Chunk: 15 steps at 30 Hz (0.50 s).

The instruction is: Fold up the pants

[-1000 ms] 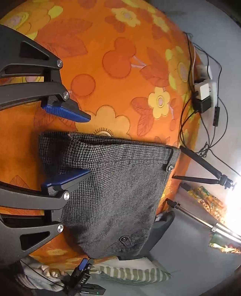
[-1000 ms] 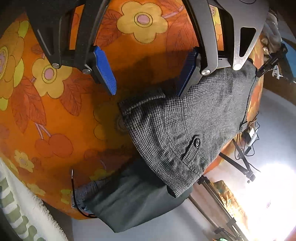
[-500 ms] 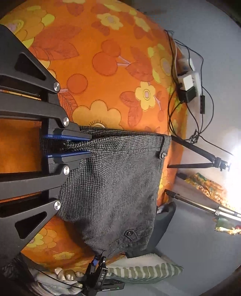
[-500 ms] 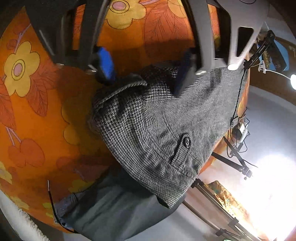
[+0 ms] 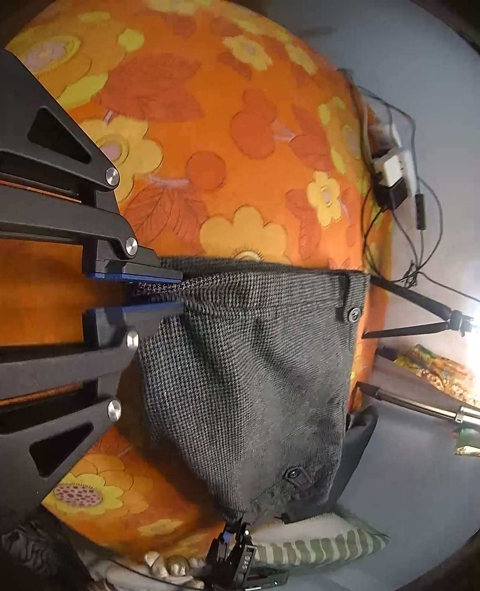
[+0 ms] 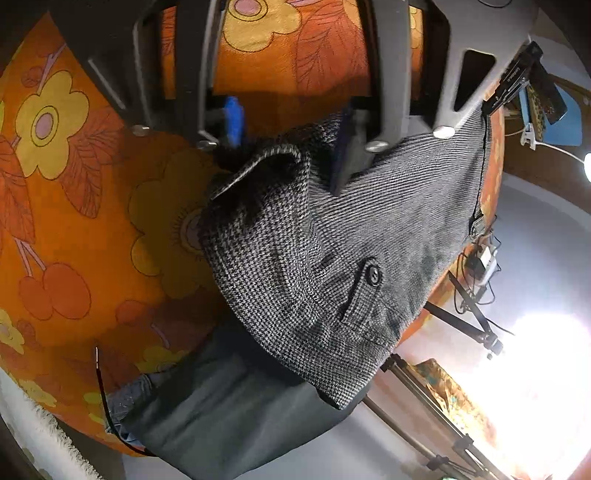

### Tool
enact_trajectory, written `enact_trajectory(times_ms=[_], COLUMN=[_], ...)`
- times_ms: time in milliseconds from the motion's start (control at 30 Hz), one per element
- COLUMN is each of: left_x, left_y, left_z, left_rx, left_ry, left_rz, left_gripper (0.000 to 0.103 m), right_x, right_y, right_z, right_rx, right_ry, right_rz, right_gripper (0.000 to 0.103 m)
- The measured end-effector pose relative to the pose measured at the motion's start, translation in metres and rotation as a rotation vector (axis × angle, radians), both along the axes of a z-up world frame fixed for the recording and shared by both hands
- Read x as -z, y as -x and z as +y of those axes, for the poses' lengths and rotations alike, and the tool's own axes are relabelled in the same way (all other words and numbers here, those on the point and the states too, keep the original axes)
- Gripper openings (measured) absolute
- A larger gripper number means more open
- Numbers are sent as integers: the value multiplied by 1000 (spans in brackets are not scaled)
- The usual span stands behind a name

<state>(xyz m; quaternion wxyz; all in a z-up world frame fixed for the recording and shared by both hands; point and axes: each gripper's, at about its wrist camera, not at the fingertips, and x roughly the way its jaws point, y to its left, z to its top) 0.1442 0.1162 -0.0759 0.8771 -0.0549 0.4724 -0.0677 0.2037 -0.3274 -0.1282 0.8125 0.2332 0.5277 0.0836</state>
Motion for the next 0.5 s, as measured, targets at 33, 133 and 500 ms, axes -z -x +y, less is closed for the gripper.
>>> enact_trajectory(times_ms=[33,133,500], left_x=[-5,-21,-53], left_y=[0,2,-11], left_z=[1,4,-74], left_rx=[-5,-30,136], left_ry=[-15,-45,-36], left_rz=[-13,-64,-166], left_gripper=[20,27,27], right_x=[0,-2,-5], right_y=[0,1,19], right_z=[-1,-6,-42], right_rx=[-1,3,103], right_ry=[-4,-33,-52], right_rz=[0,6,7], right_gripper=[52,57,60])
